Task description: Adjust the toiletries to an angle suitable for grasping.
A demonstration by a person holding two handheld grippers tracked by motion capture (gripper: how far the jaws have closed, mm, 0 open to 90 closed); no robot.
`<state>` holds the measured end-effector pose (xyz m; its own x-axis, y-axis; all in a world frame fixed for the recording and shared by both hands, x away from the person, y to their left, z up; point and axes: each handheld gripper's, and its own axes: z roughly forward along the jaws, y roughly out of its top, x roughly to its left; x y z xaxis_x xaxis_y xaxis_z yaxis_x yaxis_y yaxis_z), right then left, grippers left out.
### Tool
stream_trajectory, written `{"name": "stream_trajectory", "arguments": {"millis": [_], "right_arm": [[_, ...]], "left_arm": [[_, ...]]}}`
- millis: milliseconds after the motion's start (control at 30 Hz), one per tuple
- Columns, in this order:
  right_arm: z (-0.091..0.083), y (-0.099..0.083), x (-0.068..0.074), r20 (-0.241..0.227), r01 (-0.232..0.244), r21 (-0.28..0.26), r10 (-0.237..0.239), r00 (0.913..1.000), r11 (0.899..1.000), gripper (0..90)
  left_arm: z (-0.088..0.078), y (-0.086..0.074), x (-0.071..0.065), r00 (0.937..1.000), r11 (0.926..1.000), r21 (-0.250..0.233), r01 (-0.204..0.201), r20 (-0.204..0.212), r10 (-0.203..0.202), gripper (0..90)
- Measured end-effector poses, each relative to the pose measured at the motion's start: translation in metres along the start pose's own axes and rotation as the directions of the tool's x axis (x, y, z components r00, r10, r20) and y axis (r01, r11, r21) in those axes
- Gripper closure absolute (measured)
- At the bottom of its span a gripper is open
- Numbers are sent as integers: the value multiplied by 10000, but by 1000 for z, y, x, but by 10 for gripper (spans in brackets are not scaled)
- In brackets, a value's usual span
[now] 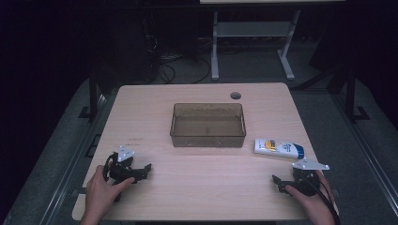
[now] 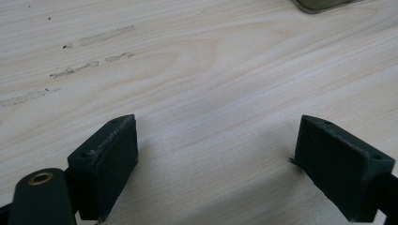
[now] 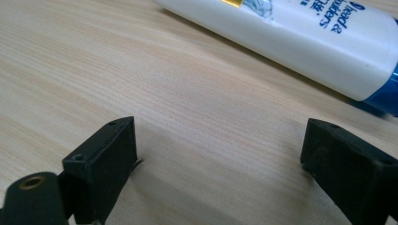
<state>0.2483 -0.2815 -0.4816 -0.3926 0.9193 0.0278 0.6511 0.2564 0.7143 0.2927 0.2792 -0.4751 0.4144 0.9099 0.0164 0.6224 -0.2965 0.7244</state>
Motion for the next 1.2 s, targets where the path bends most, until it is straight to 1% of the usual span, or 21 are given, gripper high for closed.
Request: {"name": "stream_trajectory", "arguments": {"millis": [100,133,167,233,267,333,400,433,467,500,567,667,700,800,900,1000,1200], "right_arm": [[0,0,0,2,11,-22,-11,10000,10000,118],[-1,0,0,51,-18,-56,19,10000,10000,139],[-1,0,0,51,-18,-56,19,10000,10000,139],[-2,0,1,62,-18,-71,18,10000,10000,179],[-3,0,1,40,-28,-77,28,10000,10000,205],[-5,0,1,65,-48,-46,48,10000,10000,289],[-7,1,0,25,-101,4,101,9999,9999,329],[-8,1,0,-14,-103,-18,103,9999,9999,362],[-12,2,-1,-146,-243,-115,241,9996,9996,417],[-12,2,-1,-146,-243,-115,241,9996,9996,417],[-16,3,-2,-179,-324,-274,319,9993,9991,477],[-21,6,-5,-266,-433,-353,424,9987,9984,590],[-23,6,-5,-230,-460,-375,452,9987,9982,642],[-25,7,-10,-216,-604,-295,598,9980,9977,735],[-26,8,-15,-249,-853,-149,849,9961,9962,819],[-26,9,-19,-303,-951,-127,947,9950,9954,890],[-26,15,-27,-242,-1182,-167,1178,9927,9928,900]], "left_arm": [[0,0,0,10000,10000,-14,-11,14,11,127],[0,0,0,10000,10000,-17,-14,22,14,127],[0,0,0,10000,10000,-19,-12,25,12,127],[0,0,0,10000,10000,-27,-10,25,10,127],[0,0,0,10000,10000,-27,-12,25,12,127],[0,0,0,10000,10000,-20,-15,19,15,128],[0,0,0,10000,10000,-20,-14,18,15,128],[0,0,0,10000,10000,-20,-12,20,12,128],[0,0,0,10000,10000,-20,-10,20,10,128],[0,0,0,10000,10000,-17,-14,16,14,128],[0,0,0,10000,10000,-13,-9,8,9,127],[1,0,-1,10000,10000,-18,44,-37,-44,127],[1,1,-1,10000,10000,-24,72,-64,-72,126],[1,1,-1,9999,10000,0,75,-90,-75,126],[1,1,-1,9999,10000,-1,75,-91,-75,127],[1,1,-1,9999,10000,-11,93,-95,-93,129],[1,1,-1,9999,10000,-9,87,-96,-87,129]]}}
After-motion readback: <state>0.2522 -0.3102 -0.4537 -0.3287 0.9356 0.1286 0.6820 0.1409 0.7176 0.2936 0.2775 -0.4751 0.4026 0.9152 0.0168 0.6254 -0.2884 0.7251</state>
